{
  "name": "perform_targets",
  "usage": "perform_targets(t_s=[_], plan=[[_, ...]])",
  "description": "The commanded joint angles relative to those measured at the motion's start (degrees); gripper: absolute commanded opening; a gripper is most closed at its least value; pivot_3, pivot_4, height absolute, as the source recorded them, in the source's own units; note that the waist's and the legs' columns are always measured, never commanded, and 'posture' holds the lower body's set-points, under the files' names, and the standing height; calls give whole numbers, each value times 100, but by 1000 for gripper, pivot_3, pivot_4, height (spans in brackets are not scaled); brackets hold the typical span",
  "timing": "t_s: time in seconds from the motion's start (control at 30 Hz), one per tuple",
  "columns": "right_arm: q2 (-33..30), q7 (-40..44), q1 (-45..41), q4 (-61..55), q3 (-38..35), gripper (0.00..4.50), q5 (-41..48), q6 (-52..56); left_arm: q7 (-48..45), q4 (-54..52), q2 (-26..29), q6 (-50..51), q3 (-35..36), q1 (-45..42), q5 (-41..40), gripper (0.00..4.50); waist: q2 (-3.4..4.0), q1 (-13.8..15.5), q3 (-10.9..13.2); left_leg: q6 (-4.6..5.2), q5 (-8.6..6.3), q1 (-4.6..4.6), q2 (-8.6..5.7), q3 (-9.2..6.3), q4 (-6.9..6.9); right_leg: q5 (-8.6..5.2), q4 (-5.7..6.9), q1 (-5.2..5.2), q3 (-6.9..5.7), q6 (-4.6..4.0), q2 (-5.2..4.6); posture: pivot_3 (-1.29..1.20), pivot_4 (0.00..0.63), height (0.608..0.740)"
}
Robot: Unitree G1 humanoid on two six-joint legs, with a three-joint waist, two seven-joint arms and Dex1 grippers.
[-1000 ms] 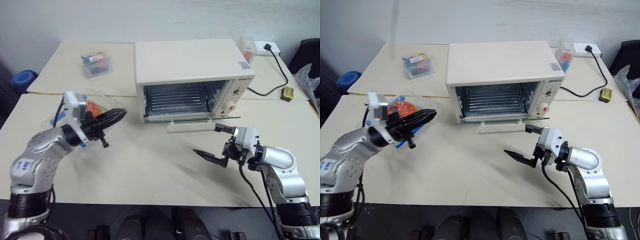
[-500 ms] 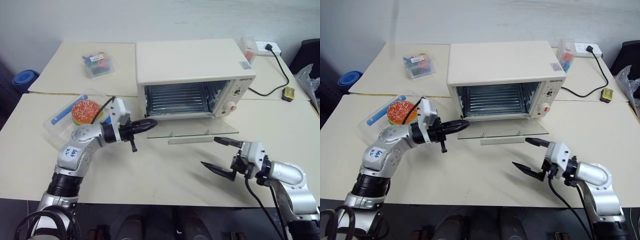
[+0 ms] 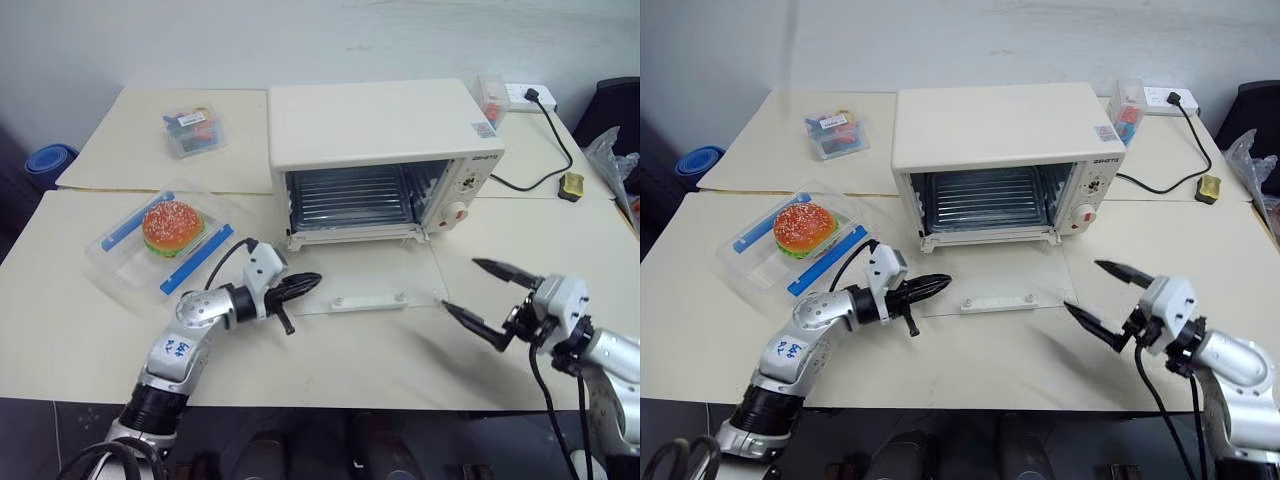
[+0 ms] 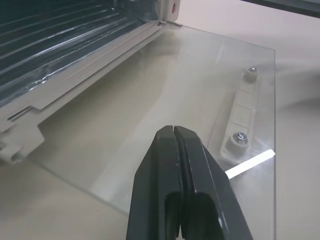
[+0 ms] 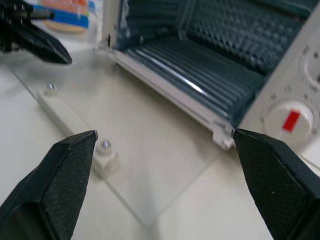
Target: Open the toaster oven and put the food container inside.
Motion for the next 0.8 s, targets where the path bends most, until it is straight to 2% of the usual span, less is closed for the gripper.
perform_targets(t_s=[0.03, 0.13, 0.27, 0.33, 0.4, 0.5, 0.63, 0.73, 0.8], plan=[[-85, 419, -495, -38, 206, 4500, 352, 115, 65, -982, 3, -276, 894, 637, -642, 1226, -1, -18, 1, 0, -1, -2, 4, 3, 0, 0, -4, -3, 1, 0, 1, 0, 150, 740], [-41, 691, -752, 52, 364, 4500, 433, 128, 190, -1809, 128, -208, 1783, 1309, -1164, 2148, -2, 6, 1, 1, -2, -8, 6, -5, 1, 0, -10, -3, -5, 0, -2, 0, 150, 740], [81, 1049, -1082, 189, 706, 4500, 451, 64, 356, -2617, 429, 196, 3594, 2798, -1992, 3313, -1, -3, 1, 9, -7, -8, 5, -4, -2, 0, -24, 2, -6, -1, -7, 0, 150, 740], [179, 1136, -1224, 228, 844, 4500, 465, 42, 451, -2794, 413, 268, 4526, 3472, -2409, 3905, -10, -30, 3, 14, -10, -9, 7, -1, -3, 0, -27, 0, -4, -1, -9, 0, 150, 740], [258, 1294, -1316, 235, 952, 4500, 516, 37, 392, -2748, 346, 230, 5159, 4067, -2612, 4448, -12, -12, 6, 14, -11, -8, 10, -2, -3, -2, -28, 2, -7, -3, -9, 0, 150, 740], [471, 1403, -1412, 157, 1193, 4500, 629, 154, 525, -2015, 15, 245, 6097, 4749, -2983, 4448, -12, 8, 6, 19, -14, -3, 5, -4, -2, -3, -32, 12, -11, -6, -14, 0, 150, 740], [667, 1452, -1478, -10, 1435, 4500, 665, 217, 1003, -1697, 92, 763, 6499, 4988, -3425, 4448, -16, 26, 8, 21, -16, -5, 3, -13, -2, -5, -37, 14, -21, -9, -18, 0, 150, 740], [986, 1416, -1695, 6, 1414, 4500, 568, -299, 1876, -1723, 758, 1656, 6717, 4648, -4286, 4448, -27, 27, 8, 21, -17, -6, 3, -19, -2, -5, -33, 15, -25, -9, -22, 0, 150, 740], [993, 1434, -1728, 31, 1417, 4500, 577, -248, 2348, -1542, 1296, 2219, 6705, 4347, -4949, 4448, -26, 20, 8, 19, -16, -6, 2, -29, -2, -5, -27, 15, -33, -9, -23, 0, 150, 740]])
